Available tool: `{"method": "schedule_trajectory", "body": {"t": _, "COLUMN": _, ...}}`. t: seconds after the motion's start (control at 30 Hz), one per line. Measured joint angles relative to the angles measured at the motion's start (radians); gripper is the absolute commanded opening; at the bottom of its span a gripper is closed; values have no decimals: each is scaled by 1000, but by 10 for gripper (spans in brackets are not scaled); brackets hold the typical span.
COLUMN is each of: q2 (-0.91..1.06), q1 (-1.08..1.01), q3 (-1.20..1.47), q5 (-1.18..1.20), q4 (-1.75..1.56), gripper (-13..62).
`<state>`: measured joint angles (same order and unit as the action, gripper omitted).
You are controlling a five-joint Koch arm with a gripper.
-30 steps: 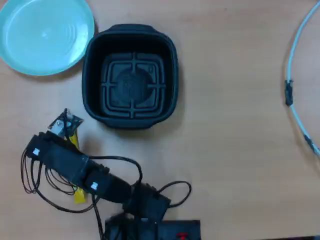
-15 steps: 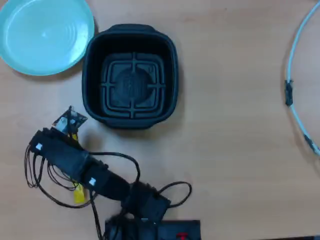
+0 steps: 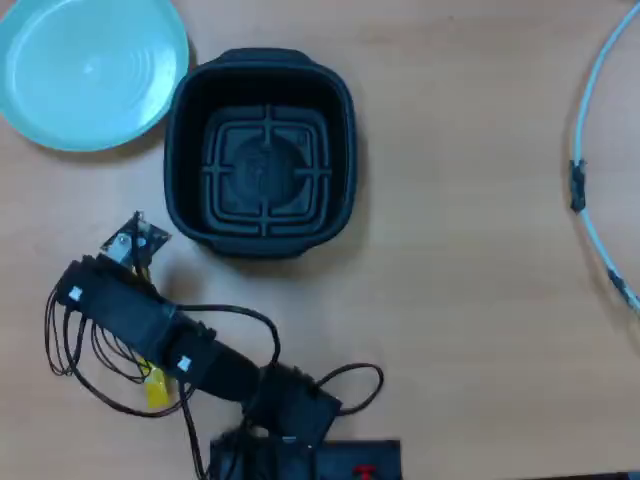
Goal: Pick up the yellow instant coffee stick, then put it in the black bowl
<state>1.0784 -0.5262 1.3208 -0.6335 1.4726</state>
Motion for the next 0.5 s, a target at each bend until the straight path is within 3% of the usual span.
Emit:
{"method": "schedule_trajectory", "body": {"t": 0.13, "q2": -2, "q1": 9, "q3": 2, "q5": 115, "q4": -23, "gripper": -78}}
{"method": "schedule_trajectory", "body": {"t": 0.5, "q2": -3, "q1": 44, "q3": 6, "q5": 178, "q4": -38, "gripper": -76}}
